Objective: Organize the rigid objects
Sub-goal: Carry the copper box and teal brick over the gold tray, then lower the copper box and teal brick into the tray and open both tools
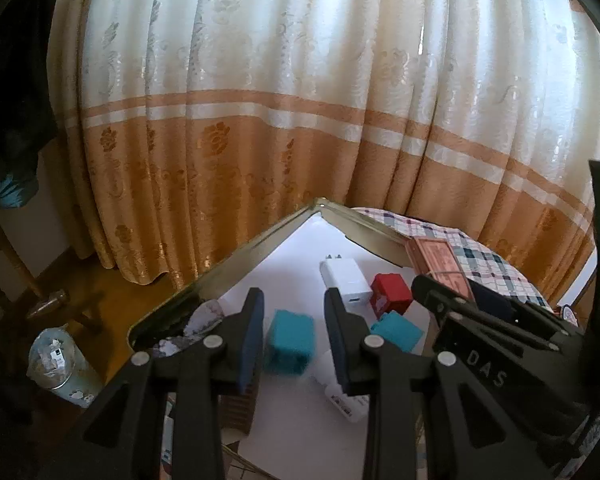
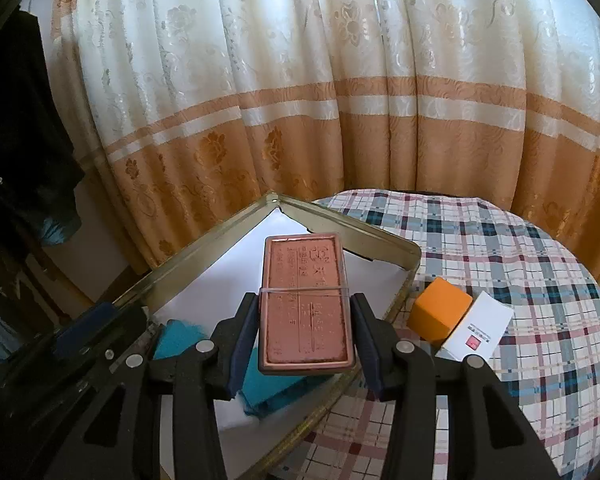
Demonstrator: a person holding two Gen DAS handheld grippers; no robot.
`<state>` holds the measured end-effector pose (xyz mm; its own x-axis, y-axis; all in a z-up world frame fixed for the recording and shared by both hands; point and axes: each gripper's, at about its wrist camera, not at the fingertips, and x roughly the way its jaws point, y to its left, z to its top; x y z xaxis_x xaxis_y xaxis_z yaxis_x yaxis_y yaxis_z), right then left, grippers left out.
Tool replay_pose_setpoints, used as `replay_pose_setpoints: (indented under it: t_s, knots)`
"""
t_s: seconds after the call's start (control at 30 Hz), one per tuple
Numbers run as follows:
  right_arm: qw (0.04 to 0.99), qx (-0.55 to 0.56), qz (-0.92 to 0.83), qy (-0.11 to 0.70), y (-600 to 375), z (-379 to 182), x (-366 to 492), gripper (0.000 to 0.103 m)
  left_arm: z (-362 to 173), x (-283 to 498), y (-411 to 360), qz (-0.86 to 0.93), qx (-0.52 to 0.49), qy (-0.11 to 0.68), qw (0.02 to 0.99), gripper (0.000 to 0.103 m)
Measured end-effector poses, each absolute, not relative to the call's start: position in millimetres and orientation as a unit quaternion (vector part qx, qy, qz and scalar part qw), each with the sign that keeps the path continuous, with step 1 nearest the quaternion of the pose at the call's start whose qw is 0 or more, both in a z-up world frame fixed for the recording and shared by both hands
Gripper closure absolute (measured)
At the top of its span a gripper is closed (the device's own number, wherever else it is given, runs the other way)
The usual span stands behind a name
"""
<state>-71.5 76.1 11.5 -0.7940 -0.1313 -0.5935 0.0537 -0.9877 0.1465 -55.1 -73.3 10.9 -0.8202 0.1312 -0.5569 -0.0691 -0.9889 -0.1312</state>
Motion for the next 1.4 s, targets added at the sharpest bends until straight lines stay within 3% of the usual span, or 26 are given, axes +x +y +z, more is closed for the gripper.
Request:
replay_pose_setpoints:
  t_s: [0.7, 0.77, 0.83, 0.9, 1.03, 1.2, 1.4]
  knots:
    - [0.103, 0.375, -0.917, -0.093, 55.8, -14.2, -111.0, 0.053, -8.1, -70.6, -85.5, 0.944, -0.326, -0.05, 0.026, 0.074]
    - [0.12, 0.378, -0.911, -0.11, 56.4, -16.3, -114.1, 0.05, -10.8, -71.3, -87.0, 0.942, -0.33, -0.052, 0.019, 0.073]
    - [0.13, 0.376, -0.91, -0.12, 57.9, -17.3, -114.5, 0.039, -12.7, -71.1, -88.3, 0.941, -0.332, -0.054, 0.015, 0.061]
    - [0.132, 0.364, -0.913, -0.126, 60.1, -15.7, -111.6, 0.035, -12.9, -69.8, -88.8, 0.942, -0.331, -0.056, 0.004, 0.027]
    - [0.114, 0.326, -0.928, -0.138, 72.1, -6.5, -100.2, 0.034, -7.3, -62.4, -82.9, 0.951, -0.306, -0.031, -0.027, 0.003]
    - [0.061, 0.271, -0.951, -0.138, 90.7, 1.2, -81.1, 0.025, -5.5, -60.1, -77.9, 0.953, -0.3, -0.024, -0.034, 0.0]
    - [-0.021, 0.215, -0.97, -0.113, 111.7, 7.5, -53.9, 0.022, -9.2, -54.4, -67.3, 0.954, -0.296, -0.013, -0.042, 0.0]
